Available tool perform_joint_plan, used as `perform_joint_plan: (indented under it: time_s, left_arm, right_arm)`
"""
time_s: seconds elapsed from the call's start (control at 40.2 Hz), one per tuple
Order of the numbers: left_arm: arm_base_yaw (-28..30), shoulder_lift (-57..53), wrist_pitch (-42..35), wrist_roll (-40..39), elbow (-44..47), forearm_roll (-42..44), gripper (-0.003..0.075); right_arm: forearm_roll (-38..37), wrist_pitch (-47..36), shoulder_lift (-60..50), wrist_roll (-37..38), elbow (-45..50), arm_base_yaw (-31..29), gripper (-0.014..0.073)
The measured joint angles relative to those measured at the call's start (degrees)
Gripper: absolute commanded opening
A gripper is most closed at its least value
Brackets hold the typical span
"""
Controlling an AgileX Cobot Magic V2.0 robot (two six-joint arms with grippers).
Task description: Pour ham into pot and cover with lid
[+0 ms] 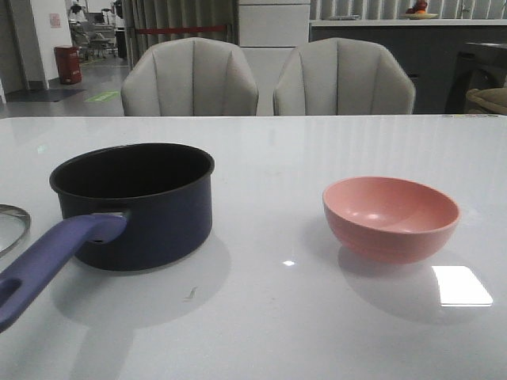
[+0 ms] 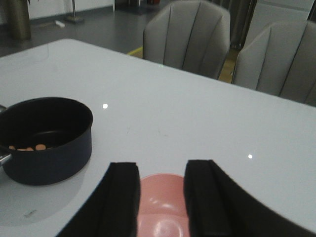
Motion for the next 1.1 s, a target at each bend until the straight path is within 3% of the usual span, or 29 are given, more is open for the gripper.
perform_joint_plan:
  time_s: [0.1,0.523,0.821,1.095]
  left_arm:
    - [0.0,0.0,0.11,0.0,0.0,0.0,0.0511]
    - [0.0,4.14,4.44,0.0,-1.15,-1.46,0.0527]
    - [6.38,23.46,8.69,-3.18,-13.79,-1.24,0.0591]
    - [15.27,43.49,19.79,-3.49,-27.42,-1.91,0.0584]
  right_arm:
    - [0.7,-2.04,-4.61,0.0,4.12,0.21,0.0126]
    - [2.61,-2.88,-7.9,-0.11,8.33,0.21,0.0148]
    - [2.74,-2.88,-7.9,-0.11,8.33,0.21,0.0148]
    - [2.74,-2.88,-7.9,-0.11,8.33,0.21,0.0148]
